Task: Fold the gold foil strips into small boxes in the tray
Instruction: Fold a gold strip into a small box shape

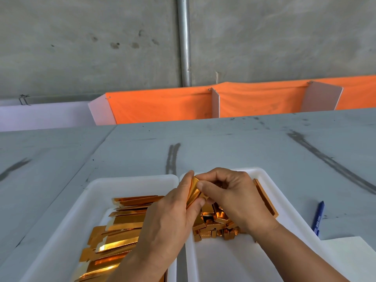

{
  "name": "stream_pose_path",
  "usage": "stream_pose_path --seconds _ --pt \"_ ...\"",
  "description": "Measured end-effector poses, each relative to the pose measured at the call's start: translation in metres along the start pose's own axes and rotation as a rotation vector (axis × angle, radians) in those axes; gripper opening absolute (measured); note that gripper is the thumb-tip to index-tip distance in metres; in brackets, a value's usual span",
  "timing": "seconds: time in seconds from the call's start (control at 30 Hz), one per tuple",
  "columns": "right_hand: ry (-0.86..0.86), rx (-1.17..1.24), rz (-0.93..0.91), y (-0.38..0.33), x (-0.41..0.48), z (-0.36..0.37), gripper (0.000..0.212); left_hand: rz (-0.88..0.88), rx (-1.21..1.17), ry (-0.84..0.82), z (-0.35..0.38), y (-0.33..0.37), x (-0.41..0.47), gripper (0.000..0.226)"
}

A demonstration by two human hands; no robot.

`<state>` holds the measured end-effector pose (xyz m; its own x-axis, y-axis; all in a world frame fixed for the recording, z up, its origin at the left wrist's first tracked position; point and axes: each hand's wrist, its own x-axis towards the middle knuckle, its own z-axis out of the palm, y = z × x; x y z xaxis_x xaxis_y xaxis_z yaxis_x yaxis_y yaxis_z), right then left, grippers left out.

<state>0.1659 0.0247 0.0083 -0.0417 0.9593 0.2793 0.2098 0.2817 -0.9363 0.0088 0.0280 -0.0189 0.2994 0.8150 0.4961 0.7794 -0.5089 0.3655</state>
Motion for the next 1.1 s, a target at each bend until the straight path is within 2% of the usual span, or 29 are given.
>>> stream_pose_path --seconds 0.3,0.4,0.47,0.57,0.63,0.7,0.87,1.03,1.1 --pt "-0.04 -0.06 0.048 0.0 0.003 -0.004 0.011 0.054 0.011 -0.011 -0.004 -0.003 0.0 0.076" --pt "0.042 -0.006 0.099 0.0 0.006 -0.007 0.013 0.027 -0.028 0.007 -0.011 -0.003 0.004 0.076" --pt "0.142 0.085 0.149 -0.002 0.008 -0.012 0.01 -0.076 -0.173 0.053 -0.019 -0.005 0.006 0.09" --pt "0.222 0.315 0.23 -0.003 0.011 -0.021 0.012 -0.255 -0.582 0.117 -0.028 -0.013 0.009 0.104" --pt "0.221 0.441 0.274 -0.004 0.012 -0.023 0.013 -0.306 -0.921 0.075 -0.03 -0.017 0.011 0.096" --pt "0.193 0.465 0.3 -0.003 0.013 -0.019 0.013 -0.286 -1.104 0.012 -0.031 -0.019 0.013 0.08" --pt "0.074 0.275 0.288 0.003 0.011 -0.008 0.016 -0.179 -1.118 -0.021 -0.028 -0.013 0.012 0.049" --pt "-0.103 0.087 0.242 -0.001 0.004 0.005 0.01 -0.176 -1.119 0.037 -0.025 -0.013 0.013 0.036" --pt "-0.124 -0.131 0.141 0.0 0.0 0.009 0.006 -0.175 -1.065 0.055 -0.027 -0.011 0.013 0.026"
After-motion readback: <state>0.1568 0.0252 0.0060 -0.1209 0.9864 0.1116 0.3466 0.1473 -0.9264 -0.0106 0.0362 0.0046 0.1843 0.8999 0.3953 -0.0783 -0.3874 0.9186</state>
